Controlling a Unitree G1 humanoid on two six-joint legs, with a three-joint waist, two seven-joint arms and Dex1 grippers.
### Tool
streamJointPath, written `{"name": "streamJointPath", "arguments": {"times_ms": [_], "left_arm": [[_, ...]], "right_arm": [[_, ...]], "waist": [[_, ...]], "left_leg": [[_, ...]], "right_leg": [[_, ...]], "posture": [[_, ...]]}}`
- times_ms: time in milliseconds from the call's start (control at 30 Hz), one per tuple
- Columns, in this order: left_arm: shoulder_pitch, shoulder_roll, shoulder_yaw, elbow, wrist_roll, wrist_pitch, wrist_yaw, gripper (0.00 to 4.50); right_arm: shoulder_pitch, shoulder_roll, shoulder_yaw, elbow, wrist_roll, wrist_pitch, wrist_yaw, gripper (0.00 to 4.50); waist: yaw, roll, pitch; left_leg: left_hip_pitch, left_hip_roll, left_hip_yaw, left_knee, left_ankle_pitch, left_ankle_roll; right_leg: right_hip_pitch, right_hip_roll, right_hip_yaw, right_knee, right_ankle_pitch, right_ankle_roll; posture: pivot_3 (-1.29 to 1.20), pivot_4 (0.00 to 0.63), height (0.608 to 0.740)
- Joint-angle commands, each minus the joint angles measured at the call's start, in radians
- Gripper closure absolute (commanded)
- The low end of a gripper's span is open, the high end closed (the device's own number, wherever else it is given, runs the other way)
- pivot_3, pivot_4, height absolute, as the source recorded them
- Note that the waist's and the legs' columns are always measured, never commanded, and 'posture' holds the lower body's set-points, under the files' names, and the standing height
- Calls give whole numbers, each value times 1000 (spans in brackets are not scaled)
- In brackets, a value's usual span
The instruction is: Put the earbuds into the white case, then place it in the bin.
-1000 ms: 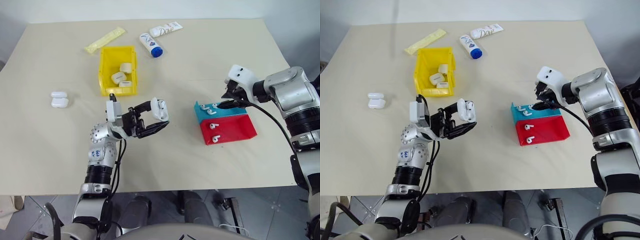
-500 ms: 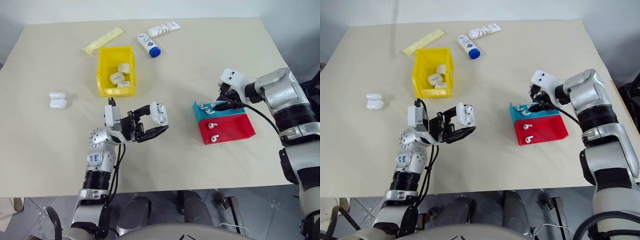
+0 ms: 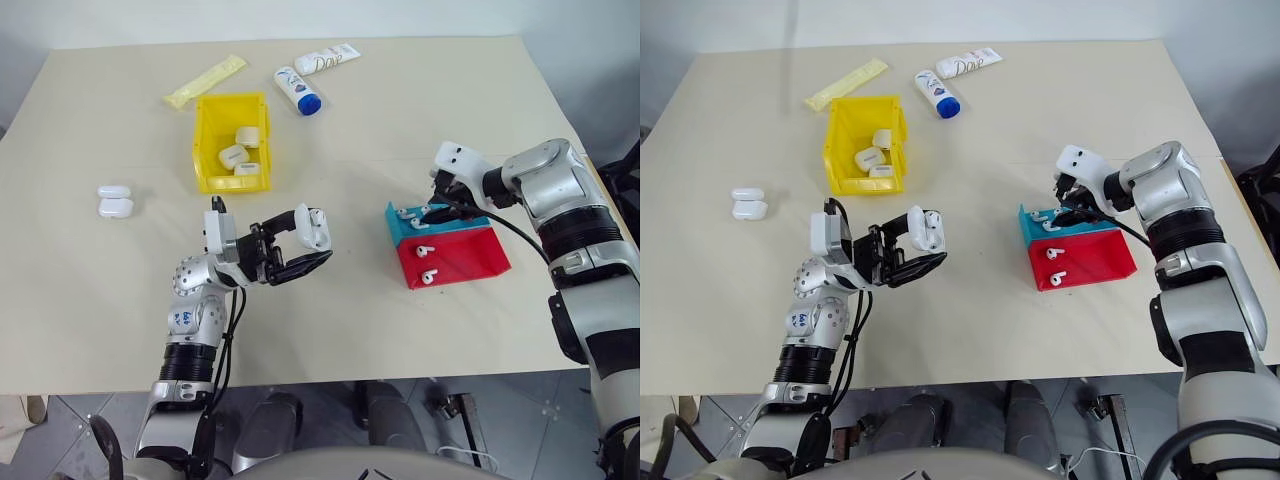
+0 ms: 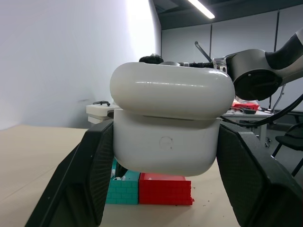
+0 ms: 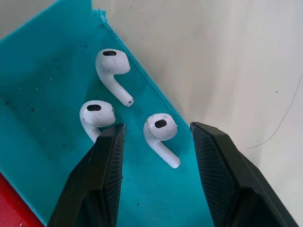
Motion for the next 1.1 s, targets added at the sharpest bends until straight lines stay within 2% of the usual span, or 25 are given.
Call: {"name": "streamJointPath", "arguments": {"times_ms": [33, 167, 267, 433, 500, 667, 800, 933, 1100], "left_arm": [[10, 7, 6, -49, -25, -10, 6, 1674], [9, 8, 8, -44, -24, -13, 6, 1674], [6, 9, 7, -39, -23, -16, 5, 1674], [-4, 7, 5, -19, -19, -23, 2, 1674], [-12, -1, -3, -8, -16, -24, -2, 1674], [-47, -35, -26, 58, -10, -36, -28, 1674], [-98, -72, -35, 128, 0, -49, -32, 1674], [-172, -97, -32, 230, 5, -74, -55, 1674], [-269, -124, -26, 351, 5, -94, -91, 1674]], "right_arm": [[-25, 5, -25, 15, -8, -14, 0, 2230], [-32, 14, -27, 33, -11, -19, -4, 3061], [-33, 19, -30, 41, -12, -23, -5, 4015], [-30, 19, -58, 30, 1, -32, -9, 4028], [-15, -10, -108, -46, 36, -21, -5, 4028], [109, -71, -276, -385, 181, 74, 3, 4028], [306, -82, -452, -801, 368, 274, -35, 4028], [474, 3, -618, -1169, 613, 525, -154, 4028], [632, 255, -776, -1499, 941, 745, -440, 4028]], "waist": [[0, 0, 0], [0, 0, 0], [-1, 0, 0], [0, 0, 0], [0, 1, 0], [5, 1, 0], [8, 1, 0], [8, 1, 0], [7, 0, -1]], "left_leg": [[0, 0, 0, 0, 0, 0], [0, 0, 0, 0, 0, 0], [0, 0, 0, 0, 0, 0], [0, 0, 0, 0, 0, 0], [0, 0, 0, 0, 0, 0], [-1, 0, -1, 0, 0, 0], [-1, 0, -1, 1, 0, 0], [-1, 0, -2, 1, 0, 0], [0, 1, -3, 0, 0, 0]], "right_leg": [[0, 0, 0, 0, 0, 0], [0, 0, 0, 0, 0, 0], [0, 0, 0, 0, 0, 0], [0, 0, 0, 0, 0, 0], [0, 0, 0, 0, 0, 0], [0, 0, -1, 0, 0, 0], [1, 0, -1, -1, 0, 0], [1, -1, -1, 0, 0, 0], [1, 1, -1, 0, 0, 0]], "posture": [[0, 150, 740], [0, 150, 740], [0, 150, 740], [0, 150, 740], [0, 150, 740], [0, 150, 740], [0, 150, 740], [0, 150, 740], [0, 150, 740]]}}
